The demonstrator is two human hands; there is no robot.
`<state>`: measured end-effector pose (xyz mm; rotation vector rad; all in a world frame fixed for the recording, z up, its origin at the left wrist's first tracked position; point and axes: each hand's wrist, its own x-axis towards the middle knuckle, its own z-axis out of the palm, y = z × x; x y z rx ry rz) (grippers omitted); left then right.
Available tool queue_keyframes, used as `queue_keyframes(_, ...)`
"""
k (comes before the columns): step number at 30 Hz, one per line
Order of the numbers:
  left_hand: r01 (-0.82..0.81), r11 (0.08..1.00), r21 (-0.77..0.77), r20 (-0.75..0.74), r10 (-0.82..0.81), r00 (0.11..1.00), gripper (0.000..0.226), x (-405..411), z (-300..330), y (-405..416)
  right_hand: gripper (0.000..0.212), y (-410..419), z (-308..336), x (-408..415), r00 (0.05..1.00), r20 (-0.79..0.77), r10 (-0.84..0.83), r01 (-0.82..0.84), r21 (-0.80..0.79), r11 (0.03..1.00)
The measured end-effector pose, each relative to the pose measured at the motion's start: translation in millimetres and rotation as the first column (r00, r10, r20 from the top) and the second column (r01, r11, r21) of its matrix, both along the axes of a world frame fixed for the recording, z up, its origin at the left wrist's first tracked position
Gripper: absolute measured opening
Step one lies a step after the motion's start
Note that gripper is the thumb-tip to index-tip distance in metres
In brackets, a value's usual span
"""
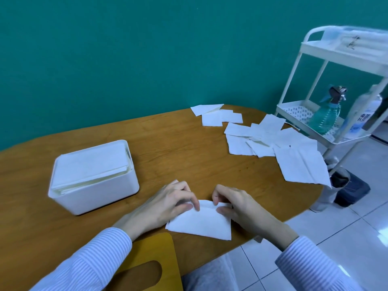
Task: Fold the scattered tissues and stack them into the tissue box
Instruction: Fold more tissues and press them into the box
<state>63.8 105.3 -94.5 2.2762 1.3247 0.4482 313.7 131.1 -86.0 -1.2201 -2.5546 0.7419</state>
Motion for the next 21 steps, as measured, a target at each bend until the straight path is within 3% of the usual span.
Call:
queue_keyframes(5, -0.071, 0.997, -0.026, 0.134, 0.074, 0.988, 0.018, -12.9, 28.1, -7.5, 0.016, 11.5, 32.3, -3.8, 0.975, -0.222, -0.004, -0.009, -0.057, 0.998)
queue_keyframes(12, -0.263, 0.964, 0.043, 0.263, 0.243, 0.934, 0.021, -51.3, 91.0, -25.9, 0.019, 31.9, 89.6, -46.4, 0.938, -0.328, 0.115, -0.112, 0.029, 0.993)
queue_keyframes(21, -0.619, 0.742, 0.259, 0.291, 0.551, 0.782, 0.023, -143.5, 139.5, -50.0, 0.029, 59.0, 129.6, -173.8, 0.871, -0.392, 0.298, -0.259, 0.151, 0.954)
